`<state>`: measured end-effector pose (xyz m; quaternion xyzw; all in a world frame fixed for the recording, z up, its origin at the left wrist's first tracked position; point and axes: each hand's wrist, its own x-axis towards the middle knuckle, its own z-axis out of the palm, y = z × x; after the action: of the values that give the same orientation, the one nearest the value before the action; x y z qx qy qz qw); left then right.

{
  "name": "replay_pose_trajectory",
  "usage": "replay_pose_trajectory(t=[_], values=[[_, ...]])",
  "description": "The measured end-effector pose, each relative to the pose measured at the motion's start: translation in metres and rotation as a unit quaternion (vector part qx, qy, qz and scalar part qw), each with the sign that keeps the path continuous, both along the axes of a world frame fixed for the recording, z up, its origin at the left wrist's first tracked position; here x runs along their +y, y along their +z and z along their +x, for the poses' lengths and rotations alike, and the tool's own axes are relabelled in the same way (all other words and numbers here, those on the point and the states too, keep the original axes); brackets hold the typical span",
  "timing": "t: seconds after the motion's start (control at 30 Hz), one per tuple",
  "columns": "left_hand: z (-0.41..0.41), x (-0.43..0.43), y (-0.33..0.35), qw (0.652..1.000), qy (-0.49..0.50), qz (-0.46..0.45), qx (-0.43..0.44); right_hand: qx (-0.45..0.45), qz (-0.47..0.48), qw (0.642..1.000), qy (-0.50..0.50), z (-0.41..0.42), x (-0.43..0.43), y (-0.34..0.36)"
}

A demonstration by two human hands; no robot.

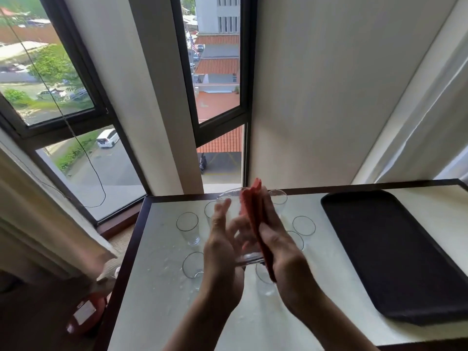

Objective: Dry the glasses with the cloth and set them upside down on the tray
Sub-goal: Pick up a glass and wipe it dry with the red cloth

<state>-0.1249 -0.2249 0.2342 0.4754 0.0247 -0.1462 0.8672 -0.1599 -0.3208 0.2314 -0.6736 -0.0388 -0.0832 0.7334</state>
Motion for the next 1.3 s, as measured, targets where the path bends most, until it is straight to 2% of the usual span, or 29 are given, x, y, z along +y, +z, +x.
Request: replay_pose_trajectory(t=[0.1, 0.17, 0.23, 0.33, 0.4, 0.43, 0.5, 0.57, 0.6, 0.67, 0.73, 0.77, 0.83, 0.87, 0.93, 1.03, 1.1, 1.17, 1.23, 1.3], values=[[0.002, 0.007, -0.002, 0.999, -0.045, -0.025, 0.018, -0.079, -0.152, 0.984, -0.053, -0.005, 0.005, -0.012], [-0.001, 0.008, -0.006, 0.996, -0.075, -0.043, 0.016, -0.097, -0.192, 0.973, -0.080, -0.001, 0.002, -0.011], [-0.005, 0.006, -0.010, 0.995, -0.096, -0.029, 0.009, -0.080, -0.132, 0.986, -0.070, 0.006, -0.001, 0.000], [-0.012, 0.000, -0.012, 0.997, -0.076, 0.014, -0.001, -0.002, 0.042, 0.998, -0.049, 0.018, -0.002, 0.018], [-0.013, 0.000, -0.013, 0.999, -0.047, 0.022, 0.000, 0.023, 0.079, 0.996, -0.045, 0.018, 0.002, 0.019], [-0.012, 0.001, -0.014, 0.999, -0.030, 0.027, -0.003, 0.017, 0.056, 0.997, -0.052, 0.013, 0.007, 0.017], [-0.009, 0.005, -0.012, 0.999, -0.009, 0.041, -0.006, -0.038, -0.078, 0.993, -0.079, -0.002, 0.022, 0.003], [-0.006, 0.010, -0.014, 1.000, -0.005, 0.030, 0.004, -0.096, -0.249, 0.957, -0.113, -0.016, 0.037, -0.012], [-0.005, 0.012, -0.013, 1.000, -0.002, 0.030, 0.002, -0.109, -0.303, 0.938, -0.129, -0.019, 0.042, -0.015], [-0.006, 0.014, -0.016, 0.999, 0.003, 0.050, -0.021, -0.118, -0.327, 0.929, -0.131, -0.013, 0.040, -0.015], [-0.008, 0.014, -0.017, 0.996, 0.007, 0.081, -0.048, -0.119, -0.253, 0.953, -0.115, 0.005, 0.029, -0.010], [-0.008, 0.013, -0.019, 0.994, 0.008, 0.091, -0.057, -0.102, -0.177, 0.973, -0.106, 0.014, 0.023, -0.006], [-0.009, 0.012, -0.020, 0.995, 0.006, 0.092, -0.048, -0.023, -0.009, 0.996, -0.080, 0.030, 0.015, 0.003], [-0.008, 0.012, -0.020, 0.996, 0.010, 0.086, -0.039, 0.007, 0.030, 0.997, -0.072, 0.032, 0.015, 0.005], [-0.004, 0.013, -0.020, 0.996, 0.027, 0.079, -0.018, -0.003, -0.003, 0.996, -0.084, 0.022, 0.024, 0.002], [0.002, 0.020, -0.022, 0.996, 0.037, 0.076, 0.003, -0.075, -0.220, 0.964, -0.130, -0.005, 0.048, -0.015], [0.004, 0.024, -0.021, 0.996, 0.026, 0.088, -0.005, -0.105, -0.278, 0.945, -0.136, -0.010, 0.053, -0.023], [0.006, 0.021, -0.020, 0.994, 0.023, 0.102, -0.007, -0.090, -0.229, 0.963, -0.107, 0.002, 0.044, -0.019], [0.004, 0.018, -0.017, 0.993, 0.013, 0.117, -0.008, -0.047, -0.093, 0.993, -0.055, 0.020, 0.029, -0.011], [0.002, 0.014, -0.015, 0.995, -0.005, 0.096, -0.018, 0.008, 0.024, 0.999, -0.026, 0.036, 0.016, 0.000]])
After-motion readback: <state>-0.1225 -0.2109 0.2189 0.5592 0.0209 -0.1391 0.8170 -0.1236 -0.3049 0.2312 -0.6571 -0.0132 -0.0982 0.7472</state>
